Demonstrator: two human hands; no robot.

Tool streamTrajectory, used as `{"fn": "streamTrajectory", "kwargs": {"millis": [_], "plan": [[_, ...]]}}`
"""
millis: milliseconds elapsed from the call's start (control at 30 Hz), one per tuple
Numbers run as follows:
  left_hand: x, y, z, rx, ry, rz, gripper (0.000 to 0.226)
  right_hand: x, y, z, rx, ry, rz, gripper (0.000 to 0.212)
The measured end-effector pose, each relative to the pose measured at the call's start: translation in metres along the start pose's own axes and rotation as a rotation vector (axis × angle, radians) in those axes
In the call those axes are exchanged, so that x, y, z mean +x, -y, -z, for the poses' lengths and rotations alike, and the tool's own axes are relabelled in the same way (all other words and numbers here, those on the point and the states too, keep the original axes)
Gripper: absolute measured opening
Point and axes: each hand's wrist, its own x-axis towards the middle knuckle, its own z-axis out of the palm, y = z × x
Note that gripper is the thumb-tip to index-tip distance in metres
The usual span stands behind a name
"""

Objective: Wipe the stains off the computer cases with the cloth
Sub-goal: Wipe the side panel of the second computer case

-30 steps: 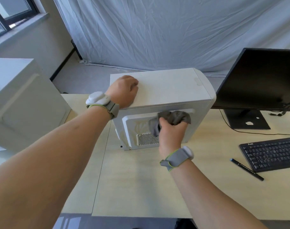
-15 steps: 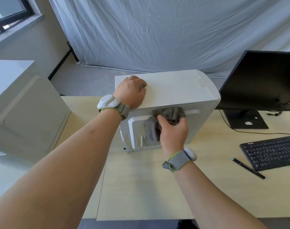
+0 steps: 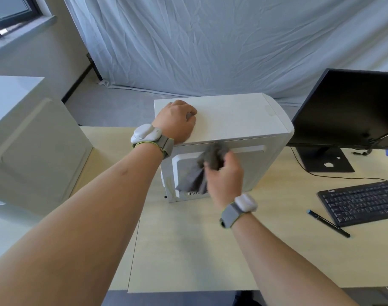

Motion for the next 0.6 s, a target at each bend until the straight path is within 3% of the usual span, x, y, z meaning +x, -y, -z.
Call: {"fn": "streamTrajectory", "kwargs": {"millis": [167, 267, 333, 433, 533, 600], "plan": [[0.002, -0.007, 0.000, 0.007, -0.012, 0.008, 0.030, 0.021, -0.001, 0.040, 0.218, -0.253, -0.222, 0.028], [0.000, -0.009, 0.000, 0.019, -0.014, 0.014, 0.030, 0.010, 0.019, 0.015, 0.346, -0.242, -0.240, 0.036], [0.000, -0.009, 0.001, 0.016, -0.015, 0.010, 0.030, -0.002, 0.027, -0.009, 0.292, -0.158, -0.129, 0.032], [0.000, -0.009, 0.001, -0.003, -0.012, 0.003, 0.030, -0.017, 0.037, -0.038, 0.050, -0.050, 0.140, 0.006], [0.000, -0.008, 0.001, -0.018, -0.017, -0.005, 0.029, -0.024, 0.032, -0.040, -0.238, 0.131, 0.538, 0.021], [0.000, -0.007, 0.002, -0.019, -0.016, -0.003, 0.030, -0.018, 0.011, -0.032, -0.274, 0.163, 0.575, 0.023]]}}
